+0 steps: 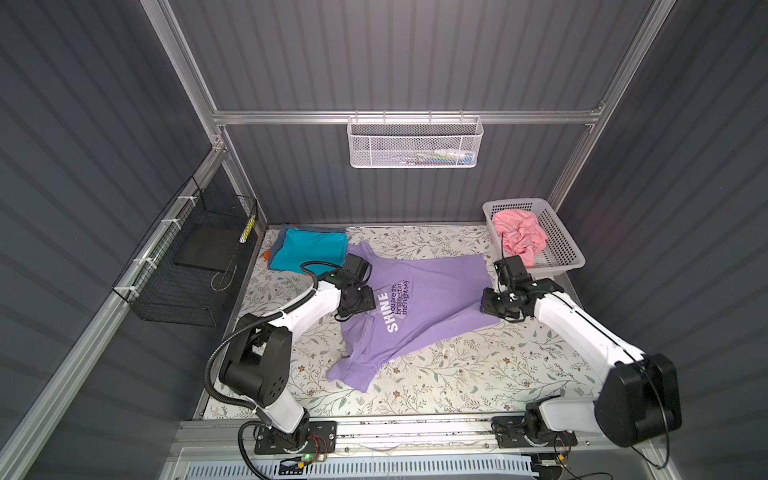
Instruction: Fold and stack the t-shirts
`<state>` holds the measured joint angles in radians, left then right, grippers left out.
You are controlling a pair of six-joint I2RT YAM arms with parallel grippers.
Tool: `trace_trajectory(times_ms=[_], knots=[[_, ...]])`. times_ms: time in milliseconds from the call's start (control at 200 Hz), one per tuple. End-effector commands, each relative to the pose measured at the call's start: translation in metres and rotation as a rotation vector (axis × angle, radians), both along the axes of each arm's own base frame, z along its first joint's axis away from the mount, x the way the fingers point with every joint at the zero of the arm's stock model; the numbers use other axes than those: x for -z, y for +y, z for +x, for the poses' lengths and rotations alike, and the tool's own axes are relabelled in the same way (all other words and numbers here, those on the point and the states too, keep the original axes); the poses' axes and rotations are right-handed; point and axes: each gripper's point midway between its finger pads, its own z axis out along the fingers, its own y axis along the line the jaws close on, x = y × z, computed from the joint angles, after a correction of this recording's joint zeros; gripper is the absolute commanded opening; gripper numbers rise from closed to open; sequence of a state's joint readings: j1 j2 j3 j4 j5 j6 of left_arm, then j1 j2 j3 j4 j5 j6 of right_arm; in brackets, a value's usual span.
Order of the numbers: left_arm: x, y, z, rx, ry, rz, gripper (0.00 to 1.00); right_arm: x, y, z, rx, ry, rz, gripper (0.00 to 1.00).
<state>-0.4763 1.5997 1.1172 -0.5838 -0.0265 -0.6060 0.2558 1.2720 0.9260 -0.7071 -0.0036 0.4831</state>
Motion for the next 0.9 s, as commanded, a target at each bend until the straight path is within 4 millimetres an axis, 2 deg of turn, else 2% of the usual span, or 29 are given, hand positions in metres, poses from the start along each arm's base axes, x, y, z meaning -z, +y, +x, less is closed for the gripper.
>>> trace_trajectory(times_ms=[0, 95, 300, 350, 425, 530, 595, 640, 716, 806, 866, 896], knots=[[-0.012, 0.009, -0.014, -0.014, -0.008, -0.003, 0.67, 0.022, -0.015, -0.062, 0.083, 0.15, 0.002, 0.02], [-0.019, 0.014, -0.021, -0.021, -0.013, -0.003, 0.68, 0.024, -0.016, -0.093, 0.135, 0.16, 0.065, 0.03], [-0.042, 0.026, -0.029, -0.02, -0.05, 0.033, 0.71, 0.027, -0.016, -0.138, 0.225, 0.201, 0.163, 0.06], [-0.045, 0.029, -0.031, -0.025, -0.058, 0.039, 0.71, 0.031, -0.013, -0.146, 0.232, 0.21, 0.192, 0.19], [-0.047, 0.033, -0.034, -0.04, -0.063, 0.042, 0.72, 0.038, -0.016, -0.157, 0.243, 0.223, 0.191, 0.33], [-0.046, 0.037, -0.038, -0.057, -0.056, 0.05, 0.74, 0.032, -0.028, -0.16, 0.252, 0.196, 0.132, 0.55], [-0.044, 0.04, -0.039, -0.067, -0.053, 0.058, 0.74, 0.021, -0.026, -0.149, 0.254, 0.15, 0.149, 0.57], [-0.041, 0.041, -0.041, -0.071, -0.044, 0.064, 0.74, 0.013, -0.024, -0.139, 0.253, 0.111, 0.157, 0.57], [-0.036, 0.043, -0.043, -0.076, -0.03, 0.075, 0.74, 0.002, -0.018, -0.117, 0.225, 0.057, 0.175, 0.5], [-0.027, 0.045, -0.043, -0.084, -0.014, 0.09, 0.74, -0.001, -0.002, -0.092, 0.134, 0.045, 0.192, 0.33], [-0.019, 0.04, -0.043, -0.083, 0.003, 0.076, 0.74, 0.005, 0.006, -0.078, 0.077, 0.054, 0.161, 0.18], [-0.015, 0.036, -0.042, -0.079, 0.012, 0.056, 0.74, 0.008, 0.009, -0.072, 0.052, 0.057, 0.133, 0.14]])
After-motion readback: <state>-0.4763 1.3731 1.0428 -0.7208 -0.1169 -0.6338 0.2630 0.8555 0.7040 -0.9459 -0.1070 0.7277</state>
